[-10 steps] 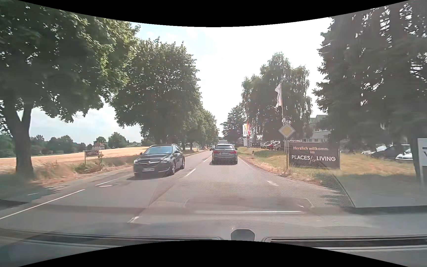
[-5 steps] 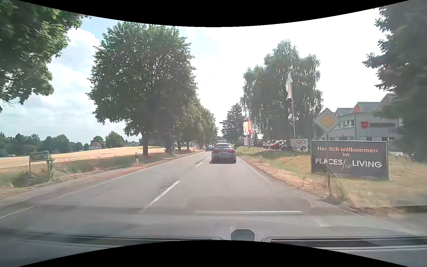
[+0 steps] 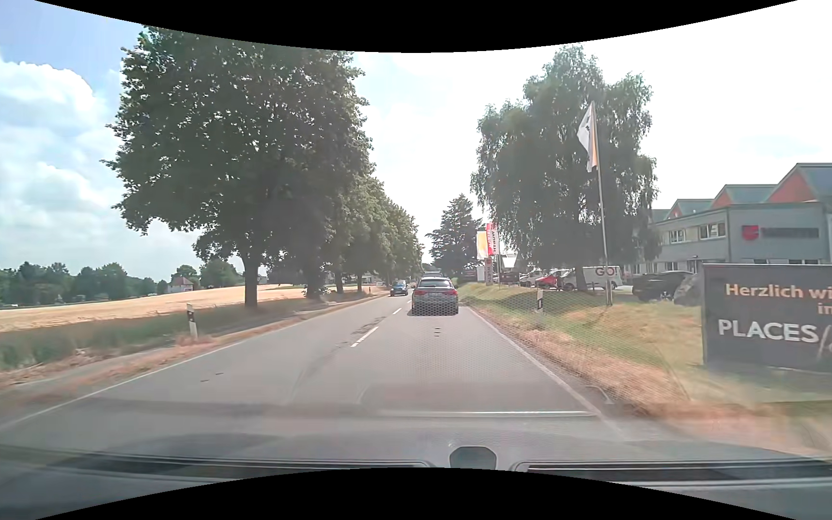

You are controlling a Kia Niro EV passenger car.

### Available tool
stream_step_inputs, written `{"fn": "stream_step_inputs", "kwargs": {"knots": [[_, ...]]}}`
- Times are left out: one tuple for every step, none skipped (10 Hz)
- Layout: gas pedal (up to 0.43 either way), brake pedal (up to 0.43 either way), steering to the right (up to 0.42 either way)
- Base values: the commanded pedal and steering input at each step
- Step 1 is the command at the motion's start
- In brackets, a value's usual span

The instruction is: Follow the waypoints while adhering to traffic rules and regulations

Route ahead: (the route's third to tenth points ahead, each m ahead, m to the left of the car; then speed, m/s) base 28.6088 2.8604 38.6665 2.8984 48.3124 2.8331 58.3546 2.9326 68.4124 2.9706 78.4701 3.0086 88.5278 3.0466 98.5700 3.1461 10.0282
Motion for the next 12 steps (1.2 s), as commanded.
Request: {"fn": "stream_step_inputs", "kwargs": {"knots": [[0.220, 0.000, -0.002], [0.220, 0.000, -0.002], [0.220, 0.000, -0.002], [0.220, 0.000, -0.002], [0.220, 0.000, -0.003], [0.220, 0.000, -0.003], [0.240, 0.000, -0.004], [0.240, 0.000, -0.004], [0.240, 0.000, -0.004], [0.240, 0.000, -0.004], [0.240, 0.000, -0.004], [0.240, 0.000, -0.003]]}}
